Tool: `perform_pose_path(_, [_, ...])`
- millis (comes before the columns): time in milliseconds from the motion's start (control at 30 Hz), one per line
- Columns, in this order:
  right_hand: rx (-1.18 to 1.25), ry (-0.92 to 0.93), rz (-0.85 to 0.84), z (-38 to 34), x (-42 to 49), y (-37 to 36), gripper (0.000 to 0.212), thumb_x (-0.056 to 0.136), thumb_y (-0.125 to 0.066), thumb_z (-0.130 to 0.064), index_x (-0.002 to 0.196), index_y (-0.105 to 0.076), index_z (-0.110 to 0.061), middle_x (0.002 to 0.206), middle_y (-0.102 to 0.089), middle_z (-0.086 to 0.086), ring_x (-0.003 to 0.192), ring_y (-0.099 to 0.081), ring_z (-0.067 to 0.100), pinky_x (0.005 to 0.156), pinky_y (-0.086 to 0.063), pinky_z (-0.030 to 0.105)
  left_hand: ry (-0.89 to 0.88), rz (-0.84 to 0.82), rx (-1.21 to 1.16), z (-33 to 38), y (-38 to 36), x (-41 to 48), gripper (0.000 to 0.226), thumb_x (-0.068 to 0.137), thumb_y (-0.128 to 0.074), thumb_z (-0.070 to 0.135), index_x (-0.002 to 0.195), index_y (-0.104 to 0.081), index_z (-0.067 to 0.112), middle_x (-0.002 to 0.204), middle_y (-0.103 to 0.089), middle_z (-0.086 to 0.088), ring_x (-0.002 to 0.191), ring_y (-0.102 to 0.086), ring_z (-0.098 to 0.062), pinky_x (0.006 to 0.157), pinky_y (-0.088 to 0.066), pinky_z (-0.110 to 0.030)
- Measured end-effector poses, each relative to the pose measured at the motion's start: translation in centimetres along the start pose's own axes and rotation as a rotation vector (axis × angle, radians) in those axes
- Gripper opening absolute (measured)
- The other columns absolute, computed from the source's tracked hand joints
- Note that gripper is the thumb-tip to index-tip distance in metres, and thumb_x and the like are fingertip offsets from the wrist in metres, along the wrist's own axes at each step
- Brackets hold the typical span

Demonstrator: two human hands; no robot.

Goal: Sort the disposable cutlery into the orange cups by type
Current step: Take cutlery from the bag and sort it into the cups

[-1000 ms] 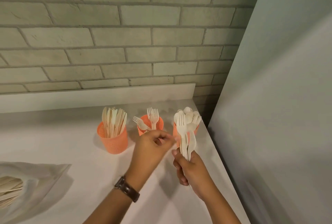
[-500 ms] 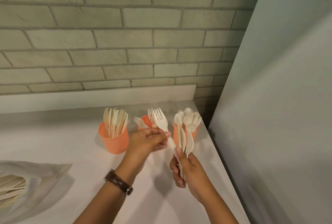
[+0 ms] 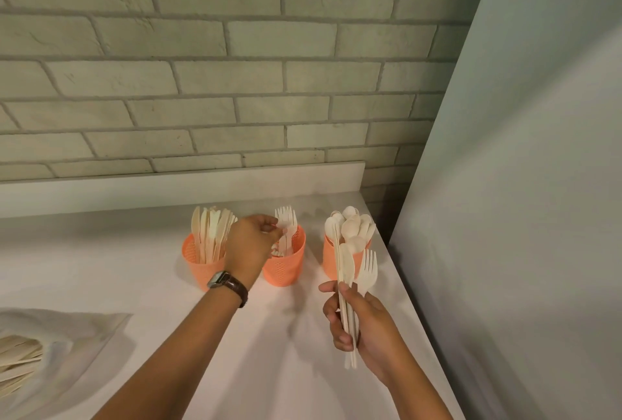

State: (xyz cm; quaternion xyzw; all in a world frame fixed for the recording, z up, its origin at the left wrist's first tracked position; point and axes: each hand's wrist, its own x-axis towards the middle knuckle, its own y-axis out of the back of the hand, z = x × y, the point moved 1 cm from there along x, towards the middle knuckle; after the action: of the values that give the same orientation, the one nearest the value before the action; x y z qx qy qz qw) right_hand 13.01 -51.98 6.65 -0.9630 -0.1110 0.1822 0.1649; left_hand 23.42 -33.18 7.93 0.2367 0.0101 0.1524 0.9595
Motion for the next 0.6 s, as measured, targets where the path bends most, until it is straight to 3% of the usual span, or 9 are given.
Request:
perform_pose_path(67, [0.008, 0.004, 0.002, 0.0, 0.0, 0.0, 0.031, 0.098, -0.039, -0.021, 0.106, -0.062, -0.002, 0.062, -0.054, 0.008, 0.037, -0.035, 0.012, 0.041, -0.026, 0.02, -0.006, -0.002, 0.047, -0.2, 0.1, -0.5, 0.041, 0.077, -0.073, 0.018, 0.116, -0.063, 0.011, 0.106, -0.07, -0.006, 0.071, -0.068, -0.027, 0.068, -0.058, -0.036])
perform_pose_path(133, [0.01, 0.014, 0.004, -0.1, -0.1, -0.1, 0.031, 0.097, -0.038, -0.017, 0.106, -0.064, -0.002, 0.063, -0.056, 0.009, 0.039, -0.036, 0.012, 0.042, -0.026, 0.021, -0.08, 0.054, 0.128, -0.1, 0.6, -1.4, 0.052, 0.077, -0.073, 0.022, 0.125, -0.056, 0.017, 0.118, -0.065, 0.0, 0.086, -0.068, -0.026, 0.079, -0.054, -0.035])
perform_pose_path(167, [0.005, 0.02, 0.005, -0.1, -0.1, -0.2, 0.031, 0.097, -0.038, -0.015, 0.107, -0.065, -0.002, 0.064, -0.057, 0.01, 0.04, -0.036, 0.013, 0.043, -0.026, 0.021, -0.12, 0.07, 0.111, 0.1, 0.8, -2.2, 0.05, 0.076, -0.072, 0.023, 0.123, -0.056, 0.022, 0.118, -0.064, 0.003, 0.084, -0.067, -0.026, 0.08, -0.055, -0.039])
perform_pose_path(233, [-0.003, 0.025, 0.0, -0.2, -0.1, -0.5, 0.032, 0.097, -0.038, -0.014, 0.107, -0.065, -0.002, 0.066, -0.058, 0.011, 0.042, -0.036, 0.013, 0.043, -0.027, 0.022, -0.14, 0.048, -0.003, 0.7, 0.9, -4.3, 0.034, 0.076, -0.072, 0.023, 0.108, -0.061, 0.026, 0.105, -0.065, 0.005, 0.065, -0.062, -0.016, 0.063, -0.057, -0.042])
perform_pose_path(300, [-0.023, 0.029, -0.009, -0.2, -0.2, -0.9, 0.032, 0.097, -0.038, -0.015, 0.109, -0.065, -0.002, 0.067, -0.06, 0.012, 0.042, -0.036, 0.013, 0.043, -0.028, 0.022, -0.068, -0.069, -0.128, 1.4, 0.7, -6.7, 0.014, 0.079, -0.071, 0.02, 0.089, -0.064, 0.028, 0.091, -0.066, 0.003, 0.053, -0.056, -0.003, 0.046, -0.054, -0.03])
perform_pose_path(400, [-0.133, 0.042, 0.008, -0.3, -0.4, -1.7, 0.03, 0.099, -0.038, -0.018, 0.107, -0.063, -0.005, 0.068, -0.062, 0.012, 0.043, -0.036, 0.013, 0.045, -0.029, 0.024, 0.043, -0.223, -0.274, 1.9, 0.1, -9.5, 0.004, 0.078, -0.072, 0.023, 0.079, -0.069, 0.026, 0.078, -0.07, 0.007, 0.055, -0.06, 0.001, 0.041, -0.047, -0.02])
perform_pose_path(500, [-0.301, 0.067, 0.015, -0.1, -0.7, -2.8, 0.027, 0.1, -0.038, -0.022, 0.095, -0.062, -0.01, 0.068, -0.064, 0.007, 0.043, -0.038, 0.012, 0.047, -0.032, 0.024, 0.091, -0.201, -0.323, 1.6, 0.0, -10.5, 0.015, 0.075, -0.075, 0.026, 0.086, -0.073, 0.016, 0.079, -0.073, -0.001, 0.066, -0.068, -0.023, 0.044, -0.049, -0.024])
perform_pose_path(567, [-0.35, 0.064, 0.009, 0.2, -0.7, -3.4, 0.028, 0.099, -0.038, -0.023, 0.091, -0.061, -0.01, 0.066, -0.066, 0.004, 0.043, -0.041, 0.012, 0.048, -0.035, 0.025, 0.11, -0.188, -0.377, 1.4, 0.3, -10.8, 0.012, 0.075, -0.075, 0.021, 0.084, -0.074, 0.012, 0.074, -0.073, -0.005, 0.052, -0.06, -0.035, 0.046, -0.051, -0.03])
perform_pose_path(600, [-0.358, 0.06, 0.009, 0.2, -0.7, -3.5, 0.029, 0.099, -0.038, -0.024, 0.09, -0.061, -0.01, 0.065, -0.066, 0.004, 0.043, -0.043, 0.012, 0.048, -0.037, 0.026, 0.116, -0.2, -0.408, 1.3, 0.5, -10.9, 0.009, 0.076, -0.074, 0.018, 0.081, -0.075, 0.011, 0.07, -0.072, -0.005, 0.045, -0.055, -0.033, 0.047, -0.051, -0.03])
